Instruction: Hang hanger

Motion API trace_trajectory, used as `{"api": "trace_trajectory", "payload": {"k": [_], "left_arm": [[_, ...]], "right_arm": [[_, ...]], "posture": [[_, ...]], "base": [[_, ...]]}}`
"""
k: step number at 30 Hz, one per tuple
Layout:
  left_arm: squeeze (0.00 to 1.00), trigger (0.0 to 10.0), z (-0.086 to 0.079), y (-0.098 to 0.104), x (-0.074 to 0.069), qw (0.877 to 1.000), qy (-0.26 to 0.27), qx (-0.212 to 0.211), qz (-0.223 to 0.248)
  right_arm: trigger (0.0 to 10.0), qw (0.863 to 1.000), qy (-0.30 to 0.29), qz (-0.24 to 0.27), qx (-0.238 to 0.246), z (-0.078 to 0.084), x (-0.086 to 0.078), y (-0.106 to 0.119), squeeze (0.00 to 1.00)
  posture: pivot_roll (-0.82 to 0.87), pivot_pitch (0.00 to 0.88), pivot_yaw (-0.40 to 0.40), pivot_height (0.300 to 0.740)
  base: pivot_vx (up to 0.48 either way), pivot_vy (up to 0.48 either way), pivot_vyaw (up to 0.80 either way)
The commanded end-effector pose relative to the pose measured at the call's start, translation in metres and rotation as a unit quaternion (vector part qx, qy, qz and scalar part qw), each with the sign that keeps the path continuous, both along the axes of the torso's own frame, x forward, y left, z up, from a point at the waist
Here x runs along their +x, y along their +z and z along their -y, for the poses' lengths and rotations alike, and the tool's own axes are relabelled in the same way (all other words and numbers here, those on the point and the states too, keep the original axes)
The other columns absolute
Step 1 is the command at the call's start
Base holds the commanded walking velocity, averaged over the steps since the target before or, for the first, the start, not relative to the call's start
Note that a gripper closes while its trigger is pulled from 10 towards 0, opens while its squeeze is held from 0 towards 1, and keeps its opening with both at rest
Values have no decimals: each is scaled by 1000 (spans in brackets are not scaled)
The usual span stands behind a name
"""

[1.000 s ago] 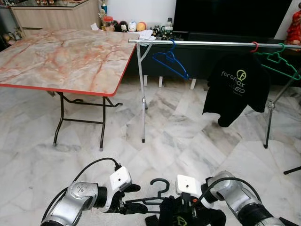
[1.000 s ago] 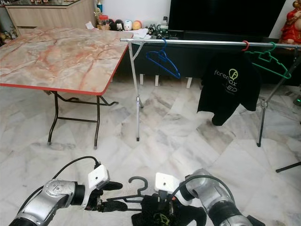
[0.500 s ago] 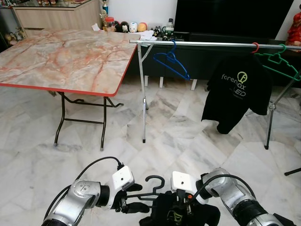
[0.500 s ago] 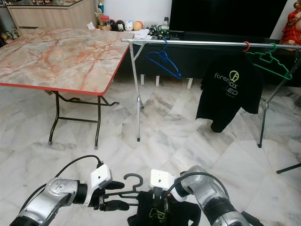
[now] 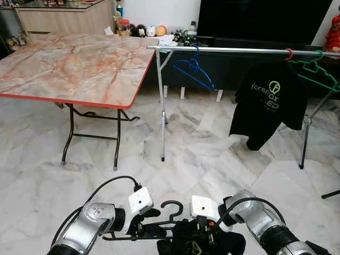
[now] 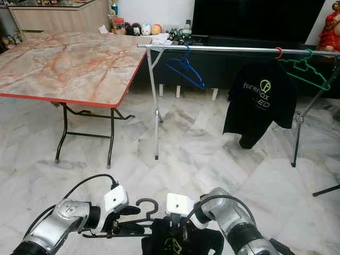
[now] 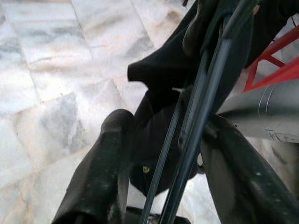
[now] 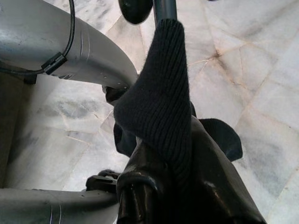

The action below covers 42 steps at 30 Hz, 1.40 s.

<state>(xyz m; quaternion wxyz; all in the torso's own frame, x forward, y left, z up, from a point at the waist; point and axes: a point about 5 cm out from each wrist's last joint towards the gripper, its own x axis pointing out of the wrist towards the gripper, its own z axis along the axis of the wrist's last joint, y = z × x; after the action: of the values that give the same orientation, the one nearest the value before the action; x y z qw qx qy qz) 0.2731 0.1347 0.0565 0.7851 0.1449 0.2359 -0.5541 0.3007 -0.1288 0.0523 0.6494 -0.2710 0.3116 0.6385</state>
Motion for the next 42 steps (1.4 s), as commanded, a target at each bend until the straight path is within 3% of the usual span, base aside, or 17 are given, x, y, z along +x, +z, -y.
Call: {"api": "trace_trajectory", "payload": {"k": [1,20,32,38,40,41,42], "left_arm": [[0,0,-1,1,2,1000,-4,7,2],[0,0,5,4,5,1000,-7,-3,2],[0,0,6,3,6,1000,-7,-14,-4],[0,0,5,4,7,1000,-7,-13,-1],[0,0,5,4,7,1000,-8,-12,1],[0,0,4,4,8,1000,-9,-12,1],[0,0,4,4,8,1000,-9,-11,2]], "right_arm": [[10000,1000,2,10,6,-1,6,8,0],[10000,1000,-7,13,21,-10,10,11,0],[10000,999,-23,8,29,-3,7,6,0],[10000,996,-32,-23,76,-5,4,7,0],[10000,992,-32,-47,111,-6,2,10,212],[10000,990,-31,-61,126,-6,1,11,749],[10000,987,-27,-74,138,-6,-1,12,878]], "posture": [[31,42,-5,740],[39,55,3,740],[37,57,6,740],[40,57,8,740],[43,57,9,740],[45,57,8,740],[45,57,8,740]], "base": [[0,0,0],[0,0,0],[0,0,0],[0,0,0],[0,0,0],[0,0,0],[0,0,0]]}}
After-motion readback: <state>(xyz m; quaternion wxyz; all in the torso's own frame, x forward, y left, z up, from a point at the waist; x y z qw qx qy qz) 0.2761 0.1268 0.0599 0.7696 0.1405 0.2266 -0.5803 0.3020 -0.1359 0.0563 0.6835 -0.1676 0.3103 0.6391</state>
